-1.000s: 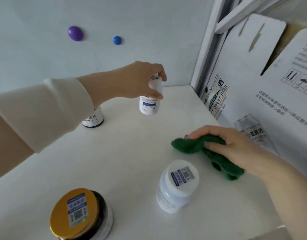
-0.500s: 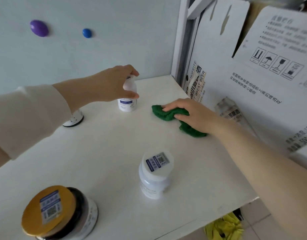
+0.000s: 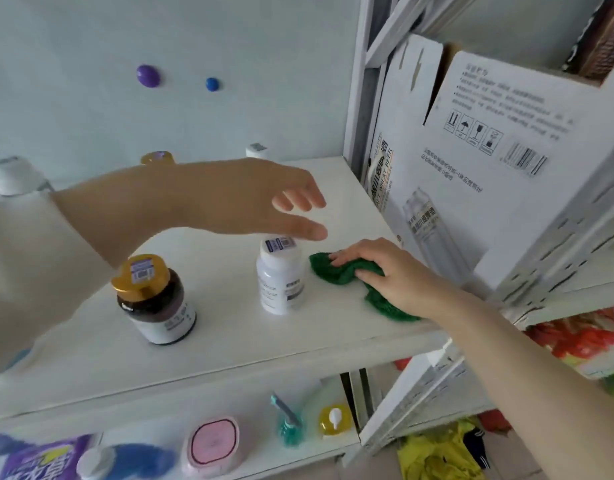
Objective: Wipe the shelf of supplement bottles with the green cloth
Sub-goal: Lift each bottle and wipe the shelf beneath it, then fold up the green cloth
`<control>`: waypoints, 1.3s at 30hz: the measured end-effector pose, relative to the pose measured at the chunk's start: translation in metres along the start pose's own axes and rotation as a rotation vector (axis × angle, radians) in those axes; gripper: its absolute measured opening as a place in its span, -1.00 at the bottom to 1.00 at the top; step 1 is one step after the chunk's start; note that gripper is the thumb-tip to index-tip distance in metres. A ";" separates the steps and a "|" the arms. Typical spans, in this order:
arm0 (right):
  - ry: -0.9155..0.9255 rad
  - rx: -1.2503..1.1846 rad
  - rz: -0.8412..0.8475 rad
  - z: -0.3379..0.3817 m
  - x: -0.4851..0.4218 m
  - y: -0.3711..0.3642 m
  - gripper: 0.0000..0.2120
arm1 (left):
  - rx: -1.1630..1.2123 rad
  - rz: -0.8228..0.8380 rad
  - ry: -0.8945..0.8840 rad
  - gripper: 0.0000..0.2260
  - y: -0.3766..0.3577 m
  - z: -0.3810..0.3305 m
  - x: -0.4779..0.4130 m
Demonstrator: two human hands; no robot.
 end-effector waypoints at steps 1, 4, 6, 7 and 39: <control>0.004 -0.009 0.013 0.002 0.007 0.000 -0.70 | -0.013 0.019 0.027 -0.37 -0.010 -0.001 0.010; 0.033 -0.023 0.042 0.006 0.029 0.000 -0.69 | -0.061 -0.061 0.090 -0.50 -0.036 0.004 0.026; 0.063 -0.034 0.063 0.011 0.047 0.000 -0.65 | -0.066 -0.185 0.100 -0.64 -0.052 0.006 0.028; 0.074 -0.042 0.075 0.014 0.056 0.000 -0.62 | -0.065 -0.241 0.101 -0.66 -0.058 0.008 0.028; -0.978 -1.305 0.075 0.056 0.246 -0.185 -0.63 | 1.303 -0.762 0.772 -0.70 -0.327 -0.029 0.223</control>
Point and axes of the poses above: each hand's wrist, its own x-axis away from the middle knuckle, its own y-axis out of the back of the hand, z = x × y, the point moved 1 cm from there along -x, towards the middle knuckle, and after that the axes turned 2 degrees about y, right-handed, at the moved point
